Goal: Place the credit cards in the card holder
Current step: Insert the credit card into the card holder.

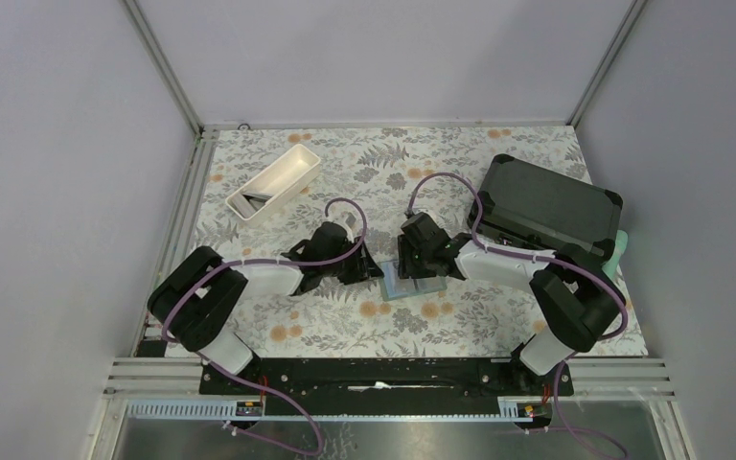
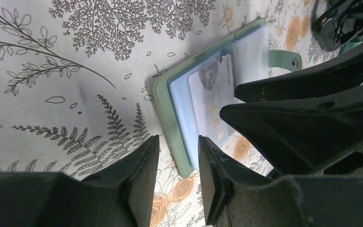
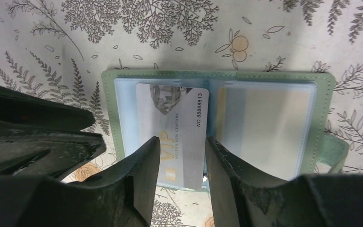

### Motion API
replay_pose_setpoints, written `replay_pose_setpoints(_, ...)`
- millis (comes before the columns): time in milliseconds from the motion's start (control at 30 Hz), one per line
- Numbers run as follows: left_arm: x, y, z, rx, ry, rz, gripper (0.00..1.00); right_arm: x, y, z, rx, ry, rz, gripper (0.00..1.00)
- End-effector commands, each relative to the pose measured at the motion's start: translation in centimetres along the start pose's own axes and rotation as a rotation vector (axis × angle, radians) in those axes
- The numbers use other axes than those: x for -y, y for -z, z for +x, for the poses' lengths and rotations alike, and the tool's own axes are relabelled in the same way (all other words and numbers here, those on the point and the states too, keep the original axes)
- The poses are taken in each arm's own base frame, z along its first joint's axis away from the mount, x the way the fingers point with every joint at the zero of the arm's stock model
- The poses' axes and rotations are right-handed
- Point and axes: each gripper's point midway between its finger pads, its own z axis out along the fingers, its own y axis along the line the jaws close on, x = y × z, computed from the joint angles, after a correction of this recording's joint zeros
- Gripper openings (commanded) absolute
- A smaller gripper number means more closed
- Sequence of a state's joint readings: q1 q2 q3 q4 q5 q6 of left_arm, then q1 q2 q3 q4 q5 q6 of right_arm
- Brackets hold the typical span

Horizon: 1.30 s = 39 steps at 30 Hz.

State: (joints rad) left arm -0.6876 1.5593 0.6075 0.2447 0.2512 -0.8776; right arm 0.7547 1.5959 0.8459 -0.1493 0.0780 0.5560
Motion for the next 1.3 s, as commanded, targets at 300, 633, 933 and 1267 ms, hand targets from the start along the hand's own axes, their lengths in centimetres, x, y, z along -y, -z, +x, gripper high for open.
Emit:
replay_pose_setpoints(300, 1.3, -1.2, -1.1, 0.032, -0.009, 0.044, 0.33, -2.0, -0.4, 0.1, -0.012, -0.019, -0.085, 0.45)
replay_pose_setpoints(633, 1.5, -1.2, -1.2, 0.036, -0.001, 0.056, 0.31, -3.4, -0.3, 0.5, -0.03, -0.045, -0.159, 0.44)
replay_pose_setpoints(933, 1.5, 0.3, -2.3, 0.112, -0.016, 0.051, 0.35, -3.6, 0.7, -0.3, 0.01, -0.046, -0.17, 0.44)
replay_pose_setpoints(1267, -1.1, 7.4, -8.0, 0.268, -0.048, -0.084, 0.71, -1.8, 5.8, -3.7, 0.187, -0.01, -0.106, 0.55)
